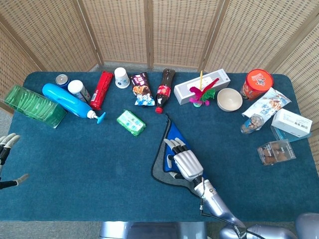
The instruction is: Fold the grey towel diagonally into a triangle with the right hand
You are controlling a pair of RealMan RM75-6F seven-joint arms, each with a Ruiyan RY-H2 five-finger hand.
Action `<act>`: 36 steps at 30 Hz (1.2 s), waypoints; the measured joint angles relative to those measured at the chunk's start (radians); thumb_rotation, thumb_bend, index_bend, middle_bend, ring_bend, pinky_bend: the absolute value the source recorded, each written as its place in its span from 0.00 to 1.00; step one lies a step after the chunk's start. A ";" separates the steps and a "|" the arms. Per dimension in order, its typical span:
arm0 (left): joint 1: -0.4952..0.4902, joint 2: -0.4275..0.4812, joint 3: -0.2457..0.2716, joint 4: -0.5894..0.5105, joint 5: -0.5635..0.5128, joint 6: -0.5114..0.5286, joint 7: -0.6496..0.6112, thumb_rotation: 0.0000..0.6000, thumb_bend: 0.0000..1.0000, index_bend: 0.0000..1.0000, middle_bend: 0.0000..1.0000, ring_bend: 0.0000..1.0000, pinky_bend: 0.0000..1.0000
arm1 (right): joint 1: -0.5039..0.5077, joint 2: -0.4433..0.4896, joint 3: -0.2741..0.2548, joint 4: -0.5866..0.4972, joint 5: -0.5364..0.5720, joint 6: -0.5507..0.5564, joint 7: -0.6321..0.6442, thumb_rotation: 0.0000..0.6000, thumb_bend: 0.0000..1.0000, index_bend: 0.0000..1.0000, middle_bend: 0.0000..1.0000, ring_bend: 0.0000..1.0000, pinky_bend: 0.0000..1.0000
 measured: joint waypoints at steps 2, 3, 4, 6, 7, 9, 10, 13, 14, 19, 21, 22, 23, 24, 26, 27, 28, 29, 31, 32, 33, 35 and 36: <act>0.000 0.000 0.000 0.000 -0.001 -0.001 -0.001 1.00 0.12 0.00 0.00 0.00 0.00 | 0.003 -0.006 -0.001 0.001 0.003 -0.002 -0.003 1.00 0.56 0.69 0.06 0.00 0.00; 0.000 0.000 0.000 0.000 -0.001 -0.001 -0.002 1.00 0.12 0.00 0.00 0.00 0.00 | 0.005 -0.011 -0.002 0.001 0.004 -0.004 -0.005 1.00 0.55 0.69 0.06 0.00 0.00; -0.001 0.000 -0.001 0.000 -0.002 -0.001 -0.002 1.00 0.12 0.00 0.00 0.00 0.00 | 0.006 -0.014 -0.003 0.001 0.005 -0.006 -0.007 1.00 0.55 0.69 0.06 0.00 0.00; -0.001 0.001 -0.001 0.000 -0.002 -0.001 -0.003 1.00 0.12 0.00 0.00 0.00 0.00 | 0.010 -0.021 -0.005 0.000 0.007 -0.008 -0.014 1.00 0.55 0.69 0.06 0.00 0.00; -0.001 0.001 -0.001 0.000 -0.002 -0.001 -0.004 1.00 0.12 0.00 0.00 0.00 0.00 | 0.012 -0.024 -0.006 -0.001 0.007 -0.009 -0.016 1.00 0.55 0.69 0.06 0.00 0.00; 0.000 0.001 -0.001 0.001 -0.001 -0.001 -0.004 1.00 0.11 0.00 0.00 0.00 0.00 | 0.015 -0.030 -0.006 -0.003 0.011 -0.011 -0.023 1.00 0.56 0.69 0.06 0.00 0.00; 0.000 0.001 0.000 0.001 -0.001 0.000 -0.005 1.00 0.12 0.00 0.00 0.00 0.00 | 0.016 -0.033 -0.007 -0.004 0.012 -0.012 -0.025 1.00 0.56 0.69 0.06 0.00 0.00; 0.000 0.001 0.000 0.001 -0.001 0.000 -0.006 1.00 0.12 0.00 0.00 0.00 0.00 | 0.021 -0.041 -0.007 -0.006 0.016 -0.013 -0.034 1.00 0.56 0.70 0.06 0.00 0.00; 0.000 0.002 0.000 0.001 0.000 0.000 -0.007 1.00 0.12 0.00 0.00 0.00 0.00 | 0.022 -0.044 -0.007 -0.006 0.018 -0.014 -0.036 1.00 0.56 0.70 0.06 0.00 0.00; 0.001 0.002 0.000 0.003 0.001 0.002 -0.010 1.00 0.11 0.00 0.00 0.00 0.00 | 0.026 -0.055 -0.006 -0.007 0.033 -0.019 -0.041 1.00 0.56 0.70 0.06 0.00 0.00; 0.000 0.003 0.000 0.003 0.000 0.001 -0.011 1.00 0.12 0.00 0.00 0.00 0.00 | 0.029 -0.061 -0.006 -0.003 0.039 -0.023 -0.042 1.00 0.56 0.70 0.06 0.00 0.00; 0.001 0.003 0.000 0.003 0.000 0.001 -0.011 1.00 0.12 0.00 0.00 0.00 0.00 | 0.030 -0.064 -0.005 0.000 0.042 -0.025 -0.041 1.00 0.56 0.70 0.06 0.00 0.00; 0.001 0.003 0.000 0.003 0.000 0.001 -0.012 1.00 0.11 0.00 0.00 0.00 0.00 | 0.031 -0.066 -0.005 0.003 0.045 -0.026 -0.039 1.00 0.56 0.70 0.06 0.00 0.00; 0.001 0.003 0.000 0.003 0.000 0.002 -0.012 1.00 0.12 0.00 0.00 0.00 0.00 | 0.032 -0.068 -0.004 0.007 0.047 -0.028 -0.037 1.00 0.56 0.70 0.06 0.00 0.00; 0.001 0.004 0.000 0.003 0.000 0.002 -0.014 1.00 0.11 0.00 0.00 0.00 0.00 | 0.033 -0.070 -0.004 0.011 0.052 -0.031 -0.031 1.00 0.56 0.70 0.05 0.00 0.00; 0.001 0.004 -0.001 0.003 -0.001 0.002 -0.014 1.00 0.12 0.00 0.00 0.00 0.00 | 0.034 -0.072 -0.004 0.015 0.054 -0.034 -0.027 1.00 0.56 0.70 0.05 0.00 0.00; 0.001 0.005 -0.001 0.004 -0.001 0.002 -0.016 1.00 0.12 0.00 0.00 0.00 0.00 | 0.034 -0.073 -0.005 0.018 0.055 -0.035 -0.025 1.00 0.56 0.70 0.05 0.00 0.00; 0.001 0.005 -0.001 0.004 -0.001 0.002 -0.016 1.00 0.12 0.00 0.00 0.00 0.00 | 0.035 -0.074 -0.006 0.019 0.054 -0.036 -0.024 1.00 0.56 0.70 0.06 0.00 0.00; 0.001 0.005 -0.001 0.005 -0.001 0.002 -0.018 1.00 0.12 0.00 0.00 0.00 0.00 | 0.038 -0.076 -0.007 0.021 0.051 -0.037 -0.022 1.00 0.56 0.70 0.05 0.00 0.00; 0.001 0.005 -0.001 0.005 -0.001 0.002 -0.018 1.00 0.12 0.00 0.00 0.00 0.00 | 0.038 -0.076 -0.007 0.022 0.051 -0.038 -0.021 1.00 0.56 0.70 0.05 0.00 0.00; 0.001 0.005 -0.001 0.005 -0.001 0.002 -0.019 1.00 0.12 0.00 0.00 0.00 0.00 | 0.039 -0.076 -0.008 0.022 0.051 -0.038 -0.018 1.00 0.56 0.70 0.05 0.00 0.00; 0.001 0.005 -0.001 0.005 -0.001 0.002 -0.018 1.00 0.11 0.00 0.00 0.00 0.00 | 0.040 -0.074 -0.009 0.021 0.050 -0.039 -0.015 1.00 0.56 0.70 0.05 0.00 0.00; 0.001 0.006 -0.001 0.005 -0.001 0.002 -0.019 1.00 0.11 0.00 0.00 0.00 0.00 | 0.040 -0.074 -0.010 0.022 0.049 -0.039 -0.015 1.00 0.56 0.70 0.05 0.00 0.00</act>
